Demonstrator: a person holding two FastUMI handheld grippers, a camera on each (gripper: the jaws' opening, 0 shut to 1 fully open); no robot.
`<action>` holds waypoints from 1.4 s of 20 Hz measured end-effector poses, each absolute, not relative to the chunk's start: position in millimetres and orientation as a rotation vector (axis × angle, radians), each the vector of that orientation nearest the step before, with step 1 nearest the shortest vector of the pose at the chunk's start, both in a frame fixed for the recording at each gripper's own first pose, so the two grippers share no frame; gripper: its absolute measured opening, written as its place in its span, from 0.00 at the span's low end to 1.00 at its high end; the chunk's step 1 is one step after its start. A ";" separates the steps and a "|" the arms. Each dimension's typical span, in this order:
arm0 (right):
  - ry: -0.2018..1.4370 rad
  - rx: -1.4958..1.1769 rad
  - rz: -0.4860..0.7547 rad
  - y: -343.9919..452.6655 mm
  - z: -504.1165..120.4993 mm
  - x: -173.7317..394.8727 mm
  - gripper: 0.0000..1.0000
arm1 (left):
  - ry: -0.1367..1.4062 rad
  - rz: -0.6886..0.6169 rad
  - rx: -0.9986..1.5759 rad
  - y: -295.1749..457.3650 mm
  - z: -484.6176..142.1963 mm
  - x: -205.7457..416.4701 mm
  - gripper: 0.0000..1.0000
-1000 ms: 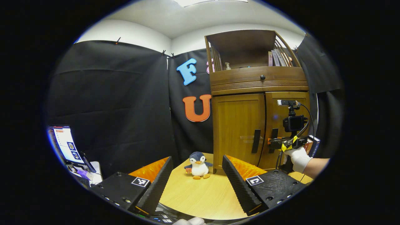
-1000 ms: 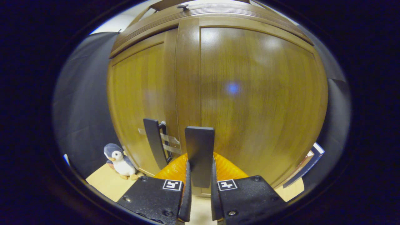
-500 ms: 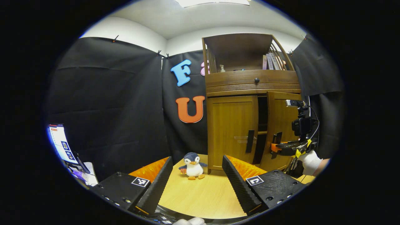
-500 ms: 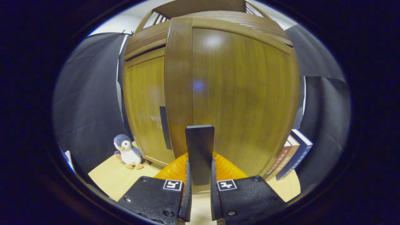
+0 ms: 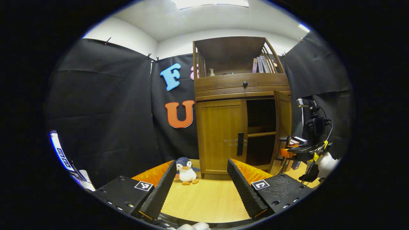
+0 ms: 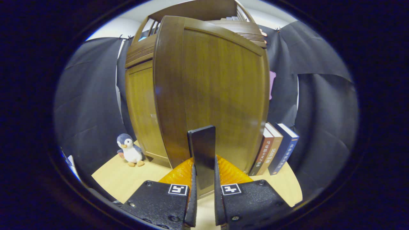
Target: Open the right door of the double-door shoe cabinet with the right hand, and open the left door with the left hand.
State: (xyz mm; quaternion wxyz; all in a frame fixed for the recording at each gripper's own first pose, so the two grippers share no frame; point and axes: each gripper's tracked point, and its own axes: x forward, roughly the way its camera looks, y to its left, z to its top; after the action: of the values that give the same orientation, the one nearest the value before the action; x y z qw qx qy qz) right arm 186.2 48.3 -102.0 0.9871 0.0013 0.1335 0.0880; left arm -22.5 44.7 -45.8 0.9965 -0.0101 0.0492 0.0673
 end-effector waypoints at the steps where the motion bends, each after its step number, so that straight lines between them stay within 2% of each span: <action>1: 0.266 0.003 0.163 39.7 -102.8 181.6 0.25 | 0.101 0.122 -0.019 41.6 -46.5 -23.0 0.96; 7: 0.267 0.037 0.093 -4.7 -102.5 162.8 0.18 | 0.109 0.046 -0.022 17.1 -49.3 -21.0 0.96; 8: 0.262 0.037 0.090 -10.7 -103.8 161.3 0.17 | 0.107 0.035 -0.027 12.9 -49.2 -19.8 1.00; 9: 0.260 0.040 0.086 -16.8 -102.7 158.6 0.16 | 0.107 0.023 -0.031 8.9 -50.4 -18.8 0.96; 14: 0.256 0.043 0.032 -48.9 -103.0 156.6 0.08 | 0.106 -0.016 -0.035 -7.4 -48.9 -14.3 0.96; 21: 0.255 0.060 -0.011 -93.4 -101.0 156.6 0.06 | 0.118 -0.041 -0.034 -17.5 -52.8 -8.2 0.96; 28: 0.257 0.082 0.041 -115.6 -100.2 159.8 0.04 | 0.133 -0.042 -0.018 -22.2 -56.5 -1.9 0.96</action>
State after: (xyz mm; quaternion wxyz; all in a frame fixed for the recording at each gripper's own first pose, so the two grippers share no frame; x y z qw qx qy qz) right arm 159.8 -115.6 -100.2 0.9907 0.0410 0.1279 0.0204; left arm -1.9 -22.2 -56.5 0.9975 -0.0090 0.0662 -0.0210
